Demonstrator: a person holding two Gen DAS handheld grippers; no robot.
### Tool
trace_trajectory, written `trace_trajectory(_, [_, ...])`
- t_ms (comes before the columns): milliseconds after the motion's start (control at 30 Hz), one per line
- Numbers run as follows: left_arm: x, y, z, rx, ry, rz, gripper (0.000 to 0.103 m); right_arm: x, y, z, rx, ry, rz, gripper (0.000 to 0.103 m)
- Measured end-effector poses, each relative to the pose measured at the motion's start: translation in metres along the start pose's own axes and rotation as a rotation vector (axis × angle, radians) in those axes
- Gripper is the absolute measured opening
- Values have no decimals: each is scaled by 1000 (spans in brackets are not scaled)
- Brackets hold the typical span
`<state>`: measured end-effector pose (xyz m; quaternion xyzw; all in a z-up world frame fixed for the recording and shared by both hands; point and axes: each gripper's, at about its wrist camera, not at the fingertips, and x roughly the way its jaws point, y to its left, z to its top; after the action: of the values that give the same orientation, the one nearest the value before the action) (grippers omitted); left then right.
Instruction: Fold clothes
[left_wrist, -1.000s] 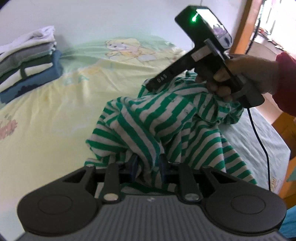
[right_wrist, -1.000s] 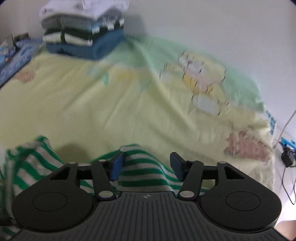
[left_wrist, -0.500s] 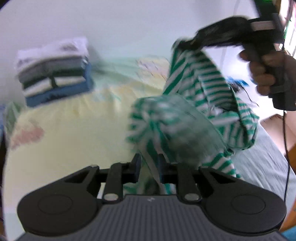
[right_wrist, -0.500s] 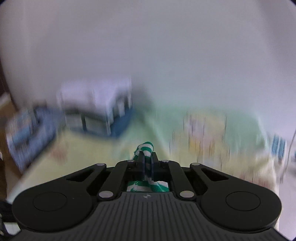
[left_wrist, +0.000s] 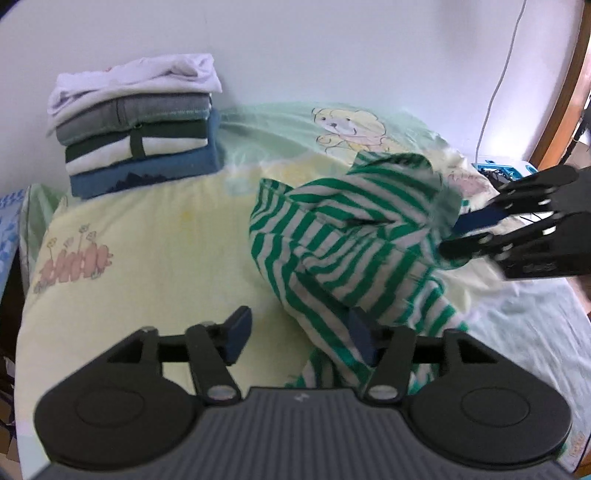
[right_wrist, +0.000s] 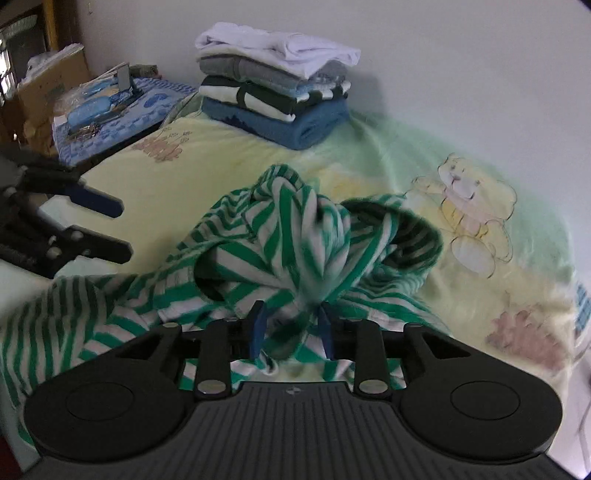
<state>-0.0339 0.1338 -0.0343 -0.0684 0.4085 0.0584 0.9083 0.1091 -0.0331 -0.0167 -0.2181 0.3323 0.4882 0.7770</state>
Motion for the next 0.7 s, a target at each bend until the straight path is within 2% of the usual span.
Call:
trace_trajectory(33, [5,4,4,0,-1,2,71,-6,-6,4,26,-40,-14,36])
trace_trajectory(67, [12,8,9,-2,-5,7,73,-12,-18,10,102,-93,-23,45])
trace_trajectory(133, [26,16,23,-5,-11,13,82,-13,-45,24,262,-180,-43,52])
trace_trajectory(167, [34,20,30,-4,-12,14,84,-10,-57,32,328,-216,-60,52])
trace_trajectory(233, [51,27,45,-6,-11,10,85,3,-66,49,321,-253,-163,52])
trace_trajectory(300, [66,33,58,-19,2,-10,85,24,-66,67,246,-258,-207,52])
trace_trajectory(333, [74,33,62,-22,19,-10,85,39,-65,76,171,-223,-225,51])
trace_trajectory(400, [79,28,62,-3,28,-23,85,73,-60,87,21,-85,-224,51])
trace_trajectory(500, [83,18,59,34,28,-50,88,123,-41,82,-240,115,-220,46])
trace_trajectory(567, [85,12,57,56,26,-66,92,141,-36,74,-338,152,-244,45])
trace_trajectory(600, [85,10,57,62,23,-68,92,149,-33,70,-384,169,-255,42])
trace_trajectory(633, [88,8,57,67,26,-68,91,155,-35,70,-369,161,-263,26])
trace_trajectory(667, [91,6,58,70,33,-71,88,156,-37,72,-339,146,-268,3])
trace_trajectory(700, [94,5,58,73,40,-73,78,154,-38,75,-308,120,-275,3])
